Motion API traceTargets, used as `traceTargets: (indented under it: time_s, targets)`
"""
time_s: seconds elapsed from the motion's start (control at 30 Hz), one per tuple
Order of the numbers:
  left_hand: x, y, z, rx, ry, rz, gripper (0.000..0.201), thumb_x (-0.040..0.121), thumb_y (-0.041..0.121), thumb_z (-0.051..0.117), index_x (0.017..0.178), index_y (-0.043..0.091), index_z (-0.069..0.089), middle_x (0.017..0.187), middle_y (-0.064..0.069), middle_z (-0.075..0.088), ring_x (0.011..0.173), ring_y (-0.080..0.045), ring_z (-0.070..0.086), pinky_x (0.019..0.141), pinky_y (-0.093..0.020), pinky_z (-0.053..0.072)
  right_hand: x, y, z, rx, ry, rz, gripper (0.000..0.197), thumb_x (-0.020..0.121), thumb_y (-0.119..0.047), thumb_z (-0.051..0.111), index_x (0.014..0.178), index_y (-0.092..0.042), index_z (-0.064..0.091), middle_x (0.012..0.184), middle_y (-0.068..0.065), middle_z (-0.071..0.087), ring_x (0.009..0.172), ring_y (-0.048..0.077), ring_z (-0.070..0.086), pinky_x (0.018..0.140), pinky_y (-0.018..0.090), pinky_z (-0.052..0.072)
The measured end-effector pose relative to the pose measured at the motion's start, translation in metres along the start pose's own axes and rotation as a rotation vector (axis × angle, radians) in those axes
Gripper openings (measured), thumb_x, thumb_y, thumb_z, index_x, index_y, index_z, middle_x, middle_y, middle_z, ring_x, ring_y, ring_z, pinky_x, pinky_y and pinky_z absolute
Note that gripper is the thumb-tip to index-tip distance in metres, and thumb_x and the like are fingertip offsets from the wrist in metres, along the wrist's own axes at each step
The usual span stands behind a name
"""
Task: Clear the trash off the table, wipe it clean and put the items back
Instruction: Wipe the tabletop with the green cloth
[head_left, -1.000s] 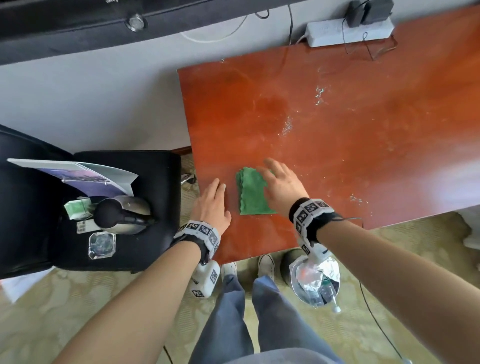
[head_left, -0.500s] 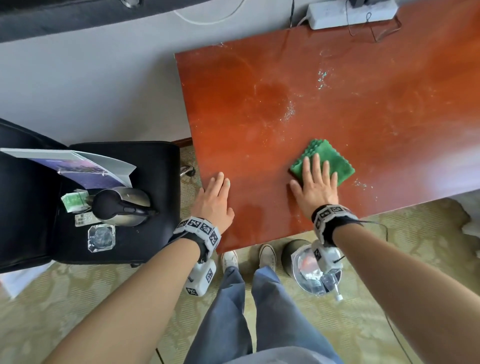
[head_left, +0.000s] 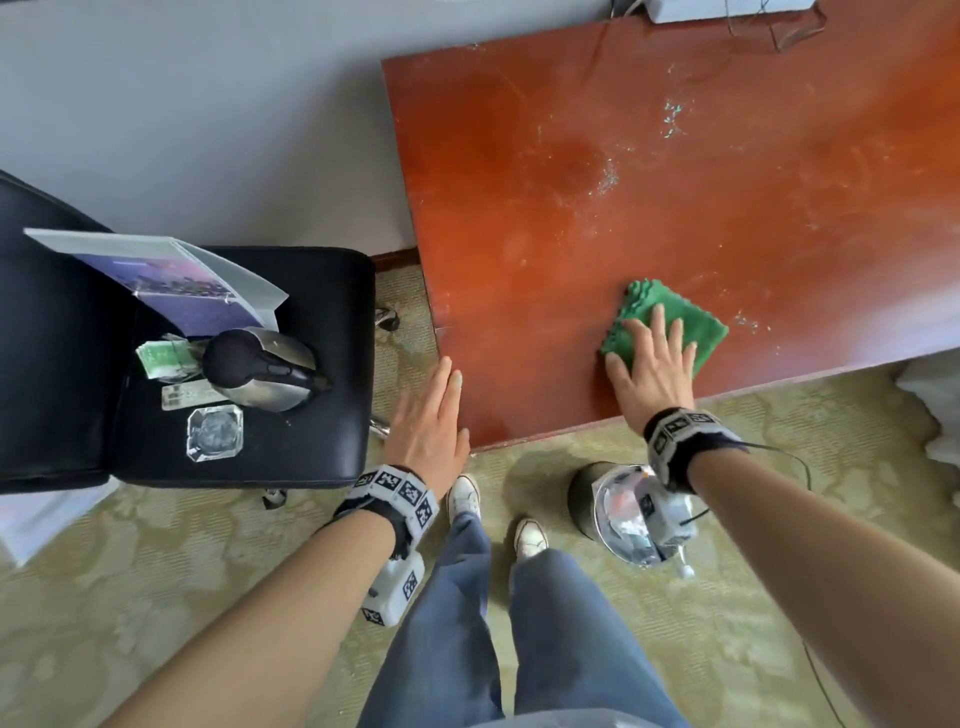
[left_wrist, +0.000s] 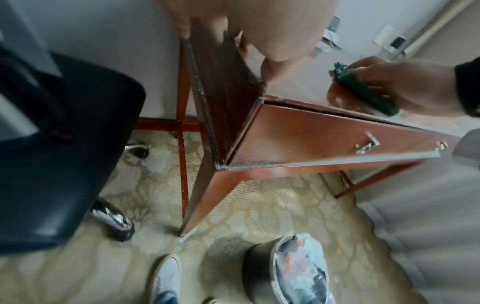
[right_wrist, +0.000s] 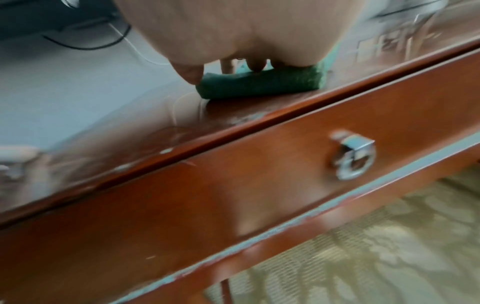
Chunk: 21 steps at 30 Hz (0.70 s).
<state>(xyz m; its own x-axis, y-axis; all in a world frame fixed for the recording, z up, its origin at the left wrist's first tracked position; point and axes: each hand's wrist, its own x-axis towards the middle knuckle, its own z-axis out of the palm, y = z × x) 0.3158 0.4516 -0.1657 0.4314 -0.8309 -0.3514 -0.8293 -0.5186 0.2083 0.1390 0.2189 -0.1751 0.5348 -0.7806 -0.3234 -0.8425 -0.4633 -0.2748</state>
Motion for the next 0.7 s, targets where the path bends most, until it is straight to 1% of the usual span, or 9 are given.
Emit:
traceTargets:
  time_s: [0.07, 0.13, 0.2, 0.23, 0.3, 0.4, 0.53, 0.6, 0.7]
  targets:
    - [-0.01, 0.003, 0.007, -0.113, 0.018, -0.129, 0.075, 0.099, 0.036, 0.052, 0.158, 0.008, 0.014, 0.167, -0.006, 0.002, 0.146, -0.023, 0.03, 0.117, -0.043, 0.033, -0.014, -0.037, 0.016, 0.005, -0.032, -0.166, 0.059, 0.097, -0.041, 0.043, 0.15, -0.021, 0.026, 0.166, 0.006, 0.005, 0.151, 0.033, 0.001, 0.121, 0.053, 0.0]
    - [-0.014, 0.006, 0.012, -0.202, 0.026, -0.246, 0.073, 0.097, 0.035, 0.055, 0.156, 0.009, 0.02, 0.166, -0.006, 0.01, 0.139, -0.027, 0.042, 0.108, -0.043, 0.042, -0.039, -0.079, 0.039, -0.025, -0.148, -0.485, 0.07, 0.097, -0.043, 0.04, 0.156, -0.018, 0.011, 0.165, 0.003, 0.006, 0.152, 0.029, -0.001, 0.123, 0.051, 0.0]
    - [-0.016, 0.009, 0.016, -0.264, 0.02, -0.304, 0.062, 0.098, 0.027, 0.053, 0.153, 0.012, 0.03, 0.164, -0.004, 0.018, 0.135, -0.028, 0.046, 0.1, -0.044, 0.044, -0.065, -0.103, 0.06, -0.16, -0.237, -0.731, 0.07, 0.098, -0.046, 0.029, 0.158, -0.019, 0.003, 0.165, 0.001, 0.005, 0.152, 0.025, -0.001, 0.123, 0.049, 0.0]
    - [-0.017, 0.012, 0.019, -0.31, 0.021, -0.318, 0.055, 0.1, 0.024, 0.051, 0.152, 0.012, 0.034, 0.164, -0.003, 0.02, 0.138, -0.027, 0.043, 0.101, -0.043, 0.042, -0.068, -0.101, 0.065, -0.216, -0.212, -0.773, 0.068, 0.099, -0.047, 0.023, 0.159, -0.019, 0.005, 0.166, 0.001, 0.004, 0.152, 0.025, 0.0, 0.123, 0.048, 0.001]
    - [-0.021, 0.017, 0.021, -0.399, 0.033, -0.336, 0.05, 0.103, 0.023, 0.046, 0.15, 0.012, 0.036, 0.164, -0.003, 0.02, 0.145, -0.023, 0.033, 0.11, -0.041, 0.034, -0.058, -0.073, 0.06, -0.248, -0.121, -0.677, 0.065, 0.1, -0.046, 0.016, 0.159, -0.021, 0.004, 0.166, 0.001, -0.002, 0.152, 0.025, -0.003, 0.123, 0.049, 0.002]
    - [-0.028, 0.027, 0.027, -0.393, 0.084, -0.311, 0.063, 0.102, 0.02, 0.048, 0.157, 0.011, 0.019, 0.166, -0.003, 0.011, 0.148, -0.021, 0.028, 0.117, -0.04, 0.032, -0.032, -0.009, 0.036, -0.208, -0.002, -0.338, 0.065, 0.102, -0.045, 0.017, 0.158, -0.022, -0.005, 0.165, 0.003, -0.011, 0.152, 0.027, -0.007, 0.123, 0.048, -0.001]
    - [-0.036, 0.035, 0.034, -0.288, 0.072, -0.247, 0.087, 0.093, 0.01, 0.057, 0.159, 0.013, 0.001, 0.167, -0.002, 0.001, 0.127, -0.022, 0.052, 0.095, -0.027, 0.045, -0.026, 0.012, 0.023, -0.179, 0.002, -0.139, 0.066, 0.103, -0.045, 0.019, 0.158, -0.019, -0.006, 0.165, 0.005, -0.01, 0.152, 0.031, -0.006, 0.122, 0.052, 0.0]
    - [-0.037, 0.032, 0.037, -0.302, 0.055, -0.237, 0.095, 0.088, 0.003, 0.06, 0.159, 0.015, -0.002, 0.167, -0.001, 0.002, 0.141, -0.021, 0.039, 0.105, -0.029, 0.041, -0.039, -0.016, 0.034, -0.191, -0.012, -0.196, 0.068, 0.102, -0.047, 0.018, 0.158, -0.019, -0.008, 0.165, 0.005, -0.012, 0.152, 0.03, -0.008, 0.122, 0.051, -0.003]
    - [-0.038, 0.024, 0.037, -0.286, 0.022, -0.217, 0.1, 0.084, 0.008, 0.064, 0.159, 0.016, 0.0, 0.167, -0.001, 0.007, 0.149, -0.022, 0.026, 0.116, -0.039, 0.033, -0.075, -0.071, 0.061, -0.307, -0.15, -0.529, 0.069, 0.101, -0.051, 0.014, 0.156, -0.023, -0.016, 0.163, 0.002, -0.018, 0.15, 0.028, -0.015, 0.122, 0.052, -0.003]
